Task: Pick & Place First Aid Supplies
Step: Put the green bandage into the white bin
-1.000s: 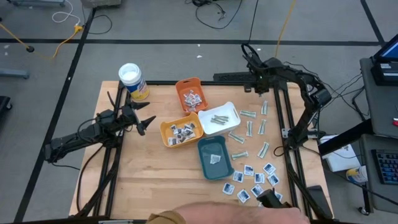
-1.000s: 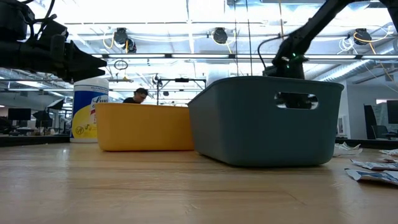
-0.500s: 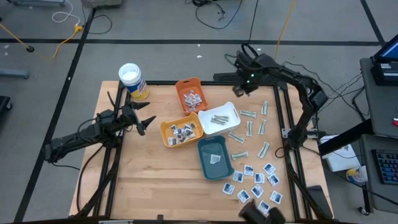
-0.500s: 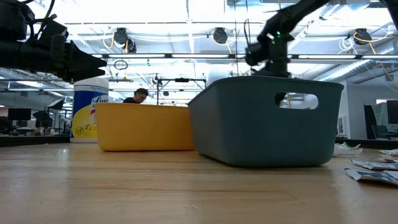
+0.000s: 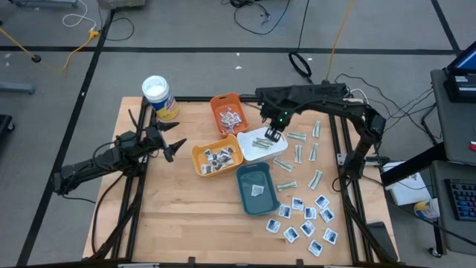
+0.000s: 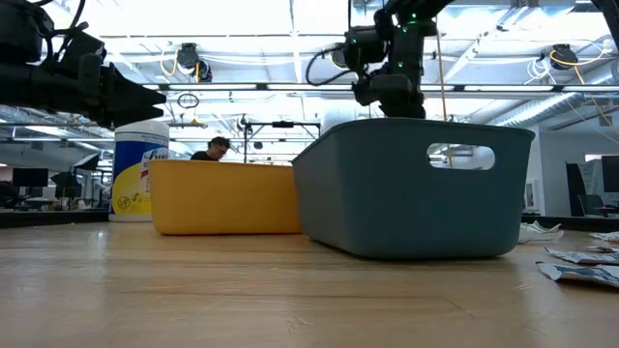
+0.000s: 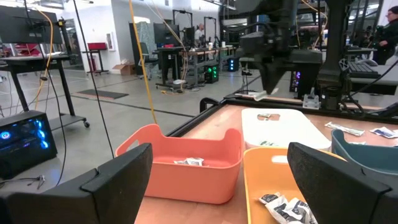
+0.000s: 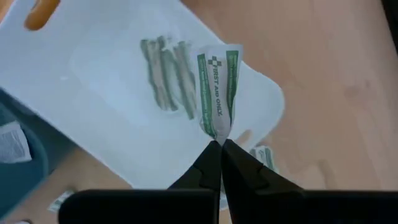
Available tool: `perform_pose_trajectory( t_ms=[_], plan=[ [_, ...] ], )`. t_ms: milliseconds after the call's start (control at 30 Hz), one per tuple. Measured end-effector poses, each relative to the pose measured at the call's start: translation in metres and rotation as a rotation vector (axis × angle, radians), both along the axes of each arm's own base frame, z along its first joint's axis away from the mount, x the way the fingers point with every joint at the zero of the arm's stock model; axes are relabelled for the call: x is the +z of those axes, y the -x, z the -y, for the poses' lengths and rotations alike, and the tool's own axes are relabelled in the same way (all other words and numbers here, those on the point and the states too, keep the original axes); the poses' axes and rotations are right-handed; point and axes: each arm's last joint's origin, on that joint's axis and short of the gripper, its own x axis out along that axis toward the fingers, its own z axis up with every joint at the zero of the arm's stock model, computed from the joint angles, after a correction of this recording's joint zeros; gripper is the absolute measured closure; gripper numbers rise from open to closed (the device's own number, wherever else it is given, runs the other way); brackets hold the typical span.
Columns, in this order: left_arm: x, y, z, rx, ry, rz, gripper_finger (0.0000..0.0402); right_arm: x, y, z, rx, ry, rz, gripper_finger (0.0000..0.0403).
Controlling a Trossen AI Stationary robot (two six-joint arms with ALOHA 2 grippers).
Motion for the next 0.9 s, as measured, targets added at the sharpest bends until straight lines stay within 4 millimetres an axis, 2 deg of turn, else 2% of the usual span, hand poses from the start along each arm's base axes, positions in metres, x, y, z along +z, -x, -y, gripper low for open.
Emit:
perform_pose_trajectory(
  t_ms=[100, 367, 667, 800, 900],
  plan=[
    [0.0, 0.0, 0.0, -0.001, 0.0, 0.0, 0.0023, -0.008, -0.013, -0.008, 0.041, 0.01, 0.017, 0.0403],
    [0.0, 0.0, 0.0, -0.001, 0.0, 0.0, 0.0023, -0.048, -0.044, -0.018, 0.099, -0.005, -0.022, 0.0403],
    [0.0, 0.0, 0.0, 0.0, 0.0, 0.0, 0.0023, -0.095, -0.063, -0.02, 0.158, -0.033, -0.102, 0.0403],
    [0.0, 0.0, 0.0, -0.001, 0.0, 0.0, 0.0023, -0.101, -0.065, -0.019, 0.171, -0.036, -0.114, 0.0391],
    [0.0, 0.0, 0.0, 0.0, 0.0, 0.0, 0.0023, -0.101, -0.065, -0.019, 0.171, -0.032, -0.106, 0.0365]
  ],
)
